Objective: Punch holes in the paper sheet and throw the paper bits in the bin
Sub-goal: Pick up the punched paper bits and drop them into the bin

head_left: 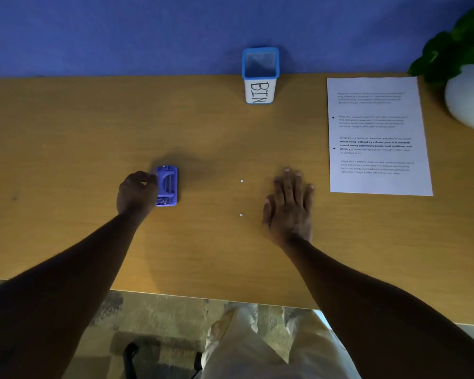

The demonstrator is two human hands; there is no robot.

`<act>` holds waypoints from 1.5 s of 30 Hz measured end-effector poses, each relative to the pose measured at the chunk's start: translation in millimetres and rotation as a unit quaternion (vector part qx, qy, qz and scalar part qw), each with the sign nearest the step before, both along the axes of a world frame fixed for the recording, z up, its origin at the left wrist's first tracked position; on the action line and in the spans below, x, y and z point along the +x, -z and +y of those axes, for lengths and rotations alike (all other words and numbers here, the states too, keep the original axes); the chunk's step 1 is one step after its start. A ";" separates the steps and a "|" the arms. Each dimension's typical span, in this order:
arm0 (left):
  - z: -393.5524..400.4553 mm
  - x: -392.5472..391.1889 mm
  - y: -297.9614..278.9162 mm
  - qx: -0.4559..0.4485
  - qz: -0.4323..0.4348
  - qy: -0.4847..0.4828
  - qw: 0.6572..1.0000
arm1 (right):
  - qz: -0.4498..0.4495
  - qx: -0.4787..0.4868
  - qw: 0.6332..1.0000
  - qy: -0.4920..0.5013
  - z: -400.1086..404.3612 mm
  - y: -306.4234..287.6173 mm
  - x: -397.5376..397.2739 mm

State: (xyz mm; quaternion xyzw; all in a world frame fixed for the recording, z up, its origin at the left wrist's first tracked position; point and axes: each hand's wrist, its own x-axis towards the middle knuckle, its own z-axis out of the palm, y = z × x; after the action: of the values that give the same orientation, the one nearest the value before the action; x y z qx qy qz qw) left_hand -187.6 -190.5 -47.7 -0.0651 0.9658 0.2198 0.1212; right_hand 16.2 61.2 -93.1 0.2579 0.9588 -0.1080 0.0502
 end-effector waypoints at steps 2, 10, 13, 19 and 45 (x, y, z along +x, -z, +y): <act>-1.3 -2.9 0.7 -0.003 0.000 0.000 1.000 | 0.000 -0.001 1.000 0.000 0.5 0.2 0.2; -5.6 -7.1 2.2 -0.005 -0.001 0.010 1.000 | 0.002 0.002 1.000 0.001 0.4 1.4 0.6; -6.6 -6.9 2.2 -0.003 -0.003 0.009 1.000 | 0.002 0.002 1.000 0.001 0.6 2.1 1.2; -7.1 -4.6 -0.6 0.043 0.004 -0.014 0.999 | 0.001 0.005 1.000 -0.001 1.2 3.0 1.1; 72.0 95.3 21.0 0.174 -0.010 0.240 0.955 | 0.109 -0.242 0.958 -0.106 11.4 -33.6 -74.3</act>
State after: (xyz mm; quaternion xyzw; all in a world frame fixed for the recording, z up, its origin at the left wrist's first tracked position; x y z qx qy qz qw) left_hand -92.3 -118.4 -68.7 0.1890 0.8986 0.3479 0.1891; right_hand -58.1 72.5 -59.5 0.1220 0.9256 -0.3579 0.0177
